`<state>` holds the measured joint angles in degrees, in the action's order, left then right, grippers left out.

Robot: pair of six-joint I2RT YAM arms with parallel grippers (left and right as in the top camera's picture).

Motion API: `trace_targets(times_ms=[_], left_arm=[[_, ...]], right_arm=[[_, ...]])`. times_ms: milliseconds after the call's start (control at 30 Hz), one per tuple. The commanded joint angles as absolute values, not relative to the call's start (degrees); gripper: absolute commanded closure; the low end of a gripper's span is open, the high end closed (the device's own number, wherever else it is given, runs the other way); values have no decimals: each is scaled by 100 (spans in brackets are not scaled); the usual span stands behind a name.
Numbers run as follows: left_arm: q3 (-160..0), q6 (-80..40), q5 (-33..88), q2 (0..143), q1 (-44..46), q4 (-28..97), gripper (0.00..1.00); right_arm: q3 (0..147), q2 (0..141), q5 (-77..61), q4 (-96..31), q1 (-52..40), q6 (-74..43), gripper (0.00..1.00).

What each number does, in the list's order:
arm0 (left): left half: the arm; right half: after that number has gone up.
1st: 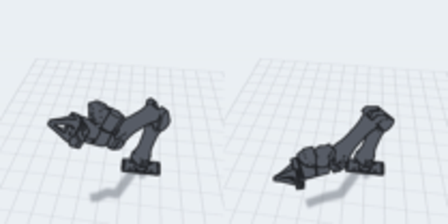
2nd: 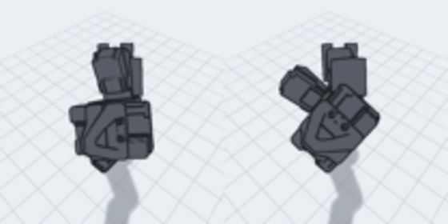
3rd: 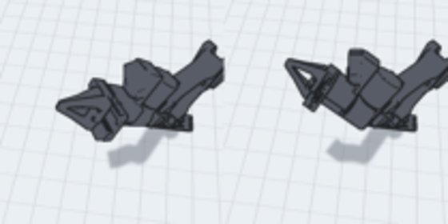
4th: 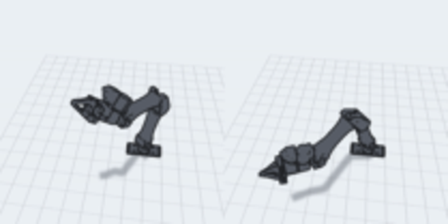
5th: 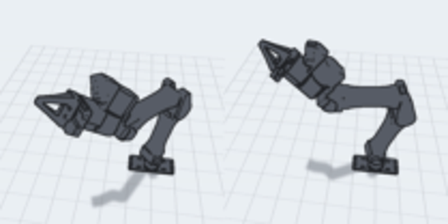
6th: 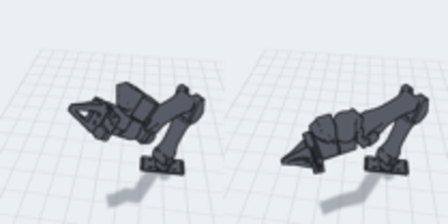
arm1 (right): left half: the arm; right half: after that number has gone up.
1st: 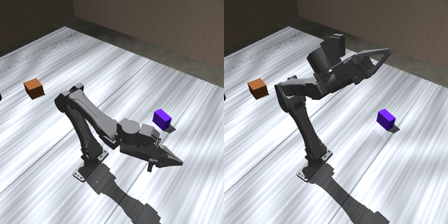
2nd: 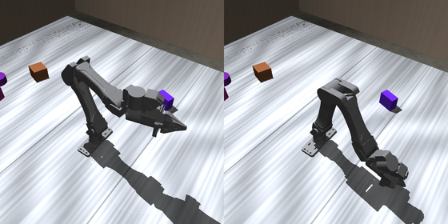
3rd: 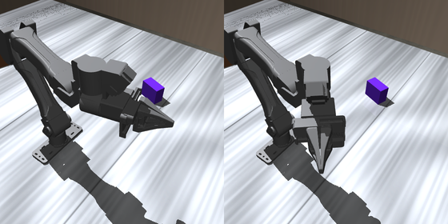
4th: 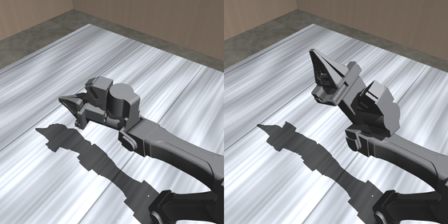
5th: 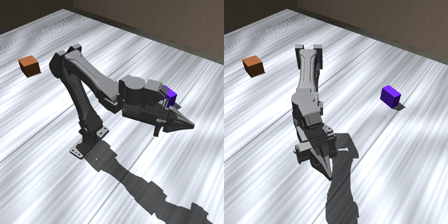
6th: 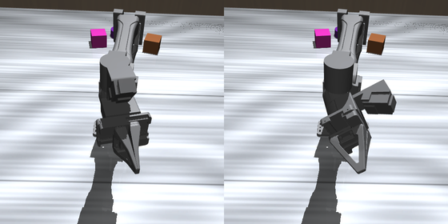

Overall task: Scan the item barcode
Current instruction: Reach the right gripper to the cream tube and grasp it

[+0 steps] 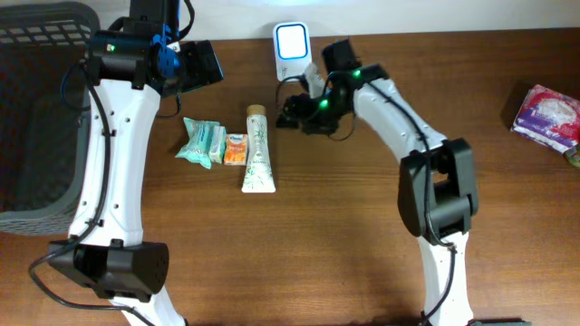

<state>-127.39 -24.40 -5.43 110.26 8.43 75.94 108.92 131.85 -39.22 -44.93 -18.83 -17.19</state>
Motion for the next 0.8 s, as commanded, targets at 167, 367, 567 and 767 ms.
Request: trace_targets(times_ms=[167, 367, 567, 767], left_arm=[[-12755, -2349, -604, 11028, 808, 7596, 1], [-12755, -2349, -604, 11028, 808, 7596, 1], [-12755, -2349, -604, 11028, 808, 7596, 1], [-12755, -2349, -604, 11028, 808, 7596, 1]], right_arm=[[9546, 13168, -3769, -2388, -2502, -3719, 20], [9343, 13480, -3417, -2150, -2729, -3975, 27], [9345, 13568, -3153, -2209, -2735, -3927, 96], [10197, 13200, -1308, -4335, -2689, -3321, 96]])
